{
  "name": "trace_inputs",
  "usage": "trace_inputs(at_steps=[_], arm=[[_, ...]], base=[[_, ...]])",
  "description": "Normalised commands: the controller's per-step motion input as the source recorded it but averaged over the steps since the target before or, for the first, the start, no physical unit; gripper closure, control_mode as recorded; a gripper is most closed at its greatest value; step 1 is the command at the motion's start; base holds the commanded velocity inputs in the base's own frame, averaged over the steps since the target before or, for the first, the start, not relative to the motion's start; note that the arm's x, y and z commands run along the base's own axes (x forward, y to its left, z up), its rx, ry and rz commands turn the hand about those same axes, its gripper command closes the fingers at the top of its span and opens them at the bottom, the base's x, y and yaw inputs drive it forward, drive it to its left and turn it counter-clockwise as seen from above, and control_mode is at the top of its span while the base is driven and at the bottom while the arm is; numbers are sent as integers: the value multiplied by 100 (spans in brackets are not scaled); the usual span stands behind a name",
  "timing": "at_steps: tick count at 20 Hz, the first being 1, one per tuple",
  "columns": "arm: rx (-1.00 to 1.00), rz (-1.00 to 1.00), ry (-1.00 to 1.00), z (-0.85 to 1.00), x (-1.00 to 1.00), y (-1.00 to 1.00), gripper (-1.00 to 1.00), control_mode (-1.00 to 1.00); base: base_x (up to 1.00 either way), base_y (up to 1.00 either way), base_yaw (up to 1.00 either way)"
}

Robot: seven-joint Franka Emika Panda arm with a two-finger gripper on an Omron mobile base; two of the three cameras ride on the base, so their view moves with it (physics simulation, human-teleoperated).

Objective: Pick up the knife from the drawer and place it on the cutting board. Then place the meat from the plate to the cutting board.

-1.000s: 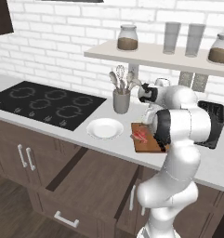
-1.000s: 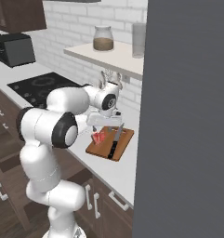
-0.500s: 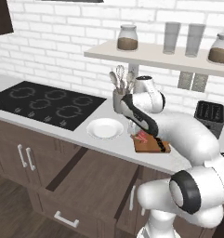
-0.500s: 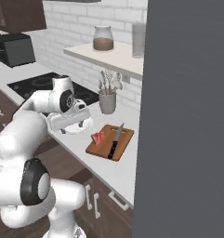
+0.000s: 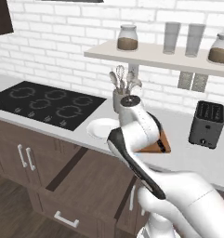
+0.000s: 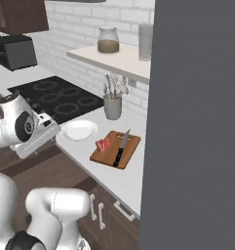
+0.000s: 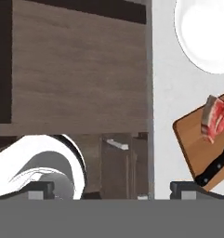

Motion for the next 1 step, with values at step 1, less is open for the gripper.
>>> trace_inputs(at_steps=[1], arm=[[-1, 13, 0, -8, -74, 26, -100, -100]], base=[[0, 0, 0]])
